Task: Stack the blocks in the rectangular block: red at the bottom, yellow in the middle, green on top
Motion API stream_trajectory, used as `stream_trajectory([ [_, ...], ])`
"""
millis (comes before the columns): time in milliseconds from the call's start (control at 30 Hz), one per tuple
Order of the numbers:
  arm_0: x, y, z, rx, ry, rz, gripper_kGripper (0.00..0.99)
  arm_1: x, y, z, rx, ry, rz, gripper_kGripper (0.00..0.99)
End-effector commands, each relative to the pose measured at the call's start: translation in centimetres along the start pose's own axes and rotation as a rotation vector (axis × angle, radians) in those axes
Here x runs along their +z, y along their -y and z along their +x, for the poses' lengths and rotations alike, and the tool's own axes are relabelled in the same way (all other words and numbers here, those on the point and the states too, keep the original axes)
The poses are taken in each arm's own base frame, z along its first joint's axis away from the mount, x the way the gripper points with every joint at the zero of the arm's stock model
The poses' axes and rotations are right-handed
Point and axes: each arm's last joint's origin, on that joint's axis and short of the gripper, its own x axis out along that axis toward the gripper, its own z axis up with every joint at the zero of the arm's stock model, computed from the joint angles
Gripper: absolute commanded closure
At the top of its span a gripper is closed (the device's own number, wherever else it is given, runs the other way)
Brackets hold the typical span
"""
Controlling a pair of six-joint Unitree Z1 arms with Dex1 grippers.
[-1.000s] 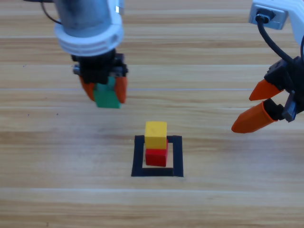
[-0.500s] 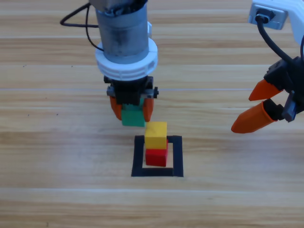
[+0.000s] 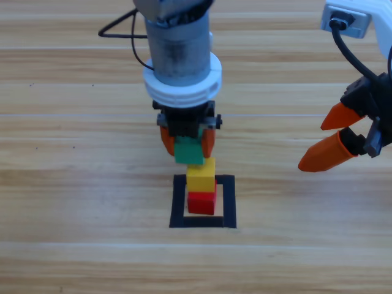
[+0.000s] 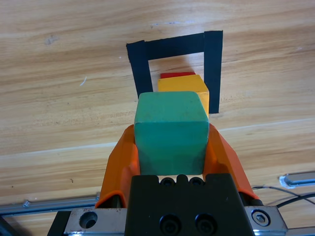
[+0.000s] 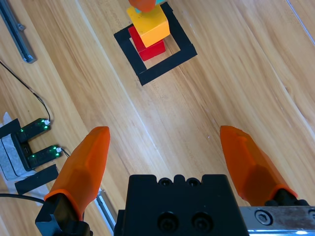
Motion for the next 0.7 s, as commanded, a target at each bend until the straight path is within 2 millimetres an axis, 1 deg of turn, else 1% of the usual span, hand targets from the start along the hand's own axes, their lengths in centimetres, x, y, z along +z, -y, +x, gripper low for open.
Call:
stream_trajectory([
  [33, -0.66, 2.02, 2.99, 0.037, -0.051, 0.023, 0.99, -0.71, -0.4, -1.81, -0.013, 0.061, -0.011, 0.004],
  [700, -0.73, 2.17, 2.75, 0.031, -0.045, 0.026, 0.99, -0.64, -0.35, -1.69, -0.009, 0.06, -0.011, 0.004],
])
